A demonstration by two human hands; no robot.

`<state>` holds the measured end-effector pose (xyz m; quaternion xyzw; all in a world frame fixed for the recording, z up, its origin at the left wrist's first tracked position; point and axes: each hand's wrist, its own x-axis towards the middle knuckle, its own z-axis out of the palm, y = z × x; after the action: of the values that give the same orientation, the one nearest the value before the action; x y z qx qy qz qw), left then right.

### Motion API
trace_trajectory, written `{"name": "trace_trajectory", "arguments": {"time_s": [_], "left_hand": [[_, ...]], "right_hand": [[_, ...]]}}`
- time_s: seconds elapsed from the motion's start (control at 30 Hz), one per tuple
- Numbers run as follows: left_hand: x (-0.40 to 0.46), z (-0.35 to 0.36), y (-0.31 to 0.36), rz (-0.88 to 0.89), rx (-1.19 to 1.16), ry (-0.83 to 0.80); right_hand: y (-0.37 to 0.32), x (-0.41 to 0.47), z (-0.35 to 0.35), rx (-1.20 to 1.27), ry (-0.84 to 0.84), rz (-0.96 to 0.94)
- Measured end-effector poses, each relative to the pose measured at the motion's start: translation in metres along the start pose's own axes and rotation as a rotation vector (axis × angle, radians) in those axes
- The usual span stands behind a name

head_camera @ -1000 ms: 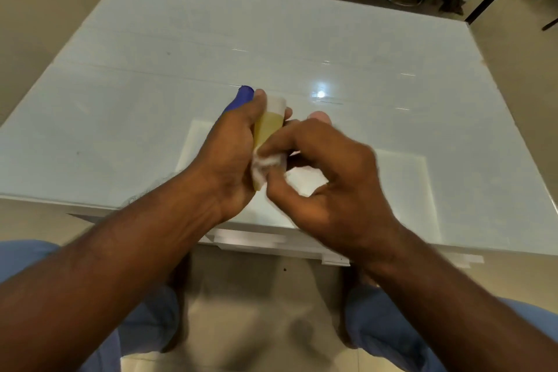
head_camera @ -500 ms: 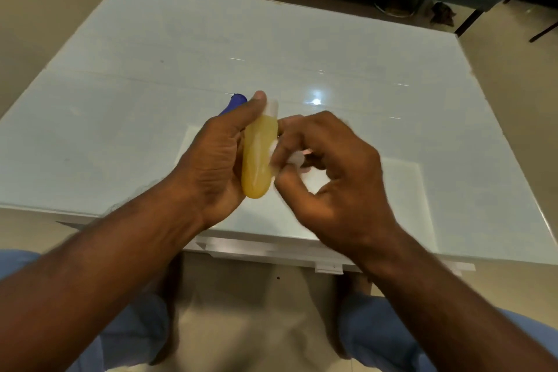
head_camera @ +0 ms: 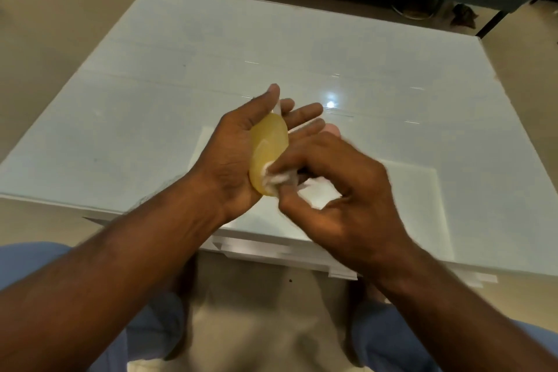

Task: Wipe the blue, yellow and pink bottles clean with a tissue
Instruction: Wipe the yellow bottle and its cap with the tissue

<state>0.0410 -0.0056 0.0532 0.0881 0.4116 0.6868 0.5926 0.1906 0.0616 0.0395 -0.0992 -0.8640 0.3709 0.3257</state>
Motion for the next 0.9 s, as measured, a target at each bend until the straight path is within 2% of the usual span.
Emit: {"name": "trace_trajectory", "arguments": {"time_s": [0.13, 0.2, 0.33, 0.37, 0.53, 0.6, 0.77, 0.9], "left_hand": [[0.001, 0.000, -0.018, 0.013, 0.050, 0.035], [0.000, 0.003, -0.019, 0.024, 0.020, 0.044], [-0.002, 0.000, -0.008, 0.003, -0.083, 0.032], [-0.003, 0.000, -0.006, -0.002, -0.089, 0.016], [-0.008, 0.008, -0.023, 0.027, 0.083, 0.025], [-0.007, 0.008, -0.025, 0.052, 0.069, 0.041], [-0.004, 0.003, -0.010, 0.017, -0.111, -0.001], [-0.006, 0.004, -0.019, 0.021, -0.039, 0.012]], "right_hand": [[0.011, 0.007, -0.012, 0.064, 0.228, 0.164], [0.009, 0.005, -0.011, 0.064, 0.195, 0.148], [-0.001, -0.004, 0.000, 0.031, -0.072, -0.011], [-0.001, -0.004, 0.000, 0.027, -0.089, -0.016], [0.010, 0.003, -0.011, 0.140, 0.203, 0.199], [0.011, 0.001, -0.011, 0.177, 0.202, 0.207], [0.006, -0.007, -0.003, 0.228, 0.029, 0.138], [0.009, 0.000, -0.006, 0.380, 0.158, 0.306]]}}
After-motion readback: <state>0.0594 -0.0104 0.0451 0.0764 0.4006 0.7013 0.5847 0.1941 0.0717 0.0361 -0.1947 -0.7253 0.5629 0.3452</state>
